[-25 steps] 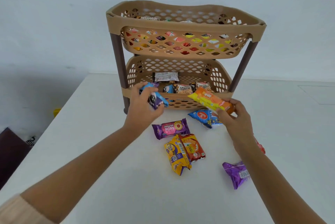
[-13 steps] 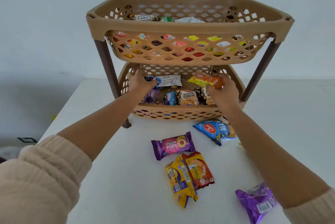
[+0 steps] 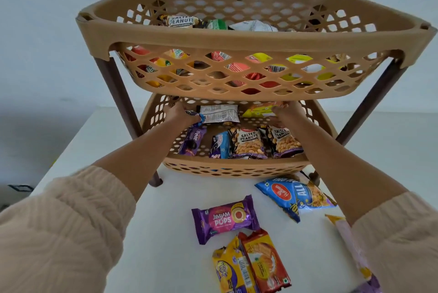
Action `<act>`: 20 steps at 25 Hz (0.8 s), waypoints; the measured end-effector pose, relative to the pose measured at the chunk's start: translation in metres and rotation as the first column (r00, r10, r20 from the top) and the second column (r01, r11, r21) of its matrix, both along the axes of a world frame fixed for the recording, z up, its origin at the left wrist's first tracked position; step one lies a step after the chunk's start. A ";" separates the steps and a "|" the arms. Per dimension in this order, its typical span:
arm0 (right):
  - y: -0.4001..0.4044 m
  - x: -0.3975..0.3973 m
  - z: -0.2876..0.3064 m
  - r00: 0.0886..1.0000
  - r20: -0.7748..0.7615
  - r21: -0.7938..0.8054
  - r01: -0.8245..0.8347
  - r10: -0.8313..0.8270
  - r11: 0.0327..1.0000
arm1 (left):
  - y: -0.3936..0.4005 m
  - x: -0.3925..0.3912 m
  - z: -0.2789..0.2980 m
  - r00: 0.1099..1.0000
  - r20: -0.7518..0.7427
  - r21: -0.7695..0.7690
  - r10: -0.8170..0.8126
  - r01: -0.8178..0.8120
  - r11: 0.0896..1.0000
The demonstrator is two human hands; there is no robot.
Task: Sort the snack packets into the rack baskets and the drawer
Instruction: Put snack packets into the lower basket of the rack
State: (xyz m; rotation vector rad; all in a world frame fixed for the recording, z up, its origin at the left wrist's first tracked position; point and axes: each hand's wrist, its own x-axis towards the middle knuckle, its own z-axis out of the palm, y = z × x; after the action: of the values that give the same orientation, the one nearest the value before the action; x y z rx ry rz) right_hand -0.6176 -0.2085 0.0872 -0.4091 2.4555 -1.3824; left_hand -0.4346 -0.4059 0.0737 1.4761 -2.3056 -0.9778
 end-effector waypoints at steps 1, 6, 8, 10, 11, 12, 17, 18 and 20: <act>-0.001 -0.002 -0.002 1.000 0.005 -0.002 0.029 -0.029 1.000 | -0.002 -0.002 -0.003 1.000 0.025 0.004 -0.016 0.016 1.000; -0.001 -0.008 -0.002 0.985 0.003 0.010 0.175 -0.175 0.984 | -0.006 -0.009 -0.009 0.989 0.119 0.007 -0.084 0.084 0.996; 0.001 -0.009 -0.002 0.989 -0.040 0.079 0.142 -0.139 0.987 | -0.005 -0.009 -0.010 0.983 0.150 -0.010 -0.102 0.105 0.994; 0.002 -0.008 -0.003 0.993 -0.107 0.122 0.069 -0.056 0.990 | -0.003 -0.010 -0.012 0.976 0.184 -0.006 -0.114 0.117 0.993; 0.002 -0.007 -0.004 0.991 -0.134 0.138 0.038 -0.019 0.990 | -0.002 -0.011 -0.013 0.973 0.200 0.012 -0.117 0.117 0.993; 0.002 -0.006 -0.004 0.989 -0.150 0.151 0.016 0.007 0.988 | 0.000 -0.013 -0.014 0.970 0.212 0.035 -0.117 0.112 0.993; 0.002 -0.003 -0.005 0.988 -0.140 0.264 -0.027 0.065 0.964 | 0.006 -0.015 -0.016 0.971 0.228 0.067 -0.071 0.057 0.996; 0.002 -0.003 -0.006 0.987 -0.147 0.270 -0.027 0.069 0.963 | 0.006 -0.015 -0.016 0.970 0.232 0.048 -0.066 0.056 0.997; 0.002 -0.003 -0.006 0.979 -0.186 0.251 -0.037 0.085 0.967 | 0.003 -0.015 -0.017 0.971 0.231 0.008 -0.069 0.070 0.998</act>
State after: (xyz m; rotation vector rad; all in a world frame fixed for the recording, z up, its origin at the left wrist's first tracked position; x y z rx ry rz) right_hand -0.6207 -0.2066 0.0815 -0.5804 2.7046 -1.0378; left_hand -0.4492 -0.4028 0.0568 1.5946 -2.5335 -0.8634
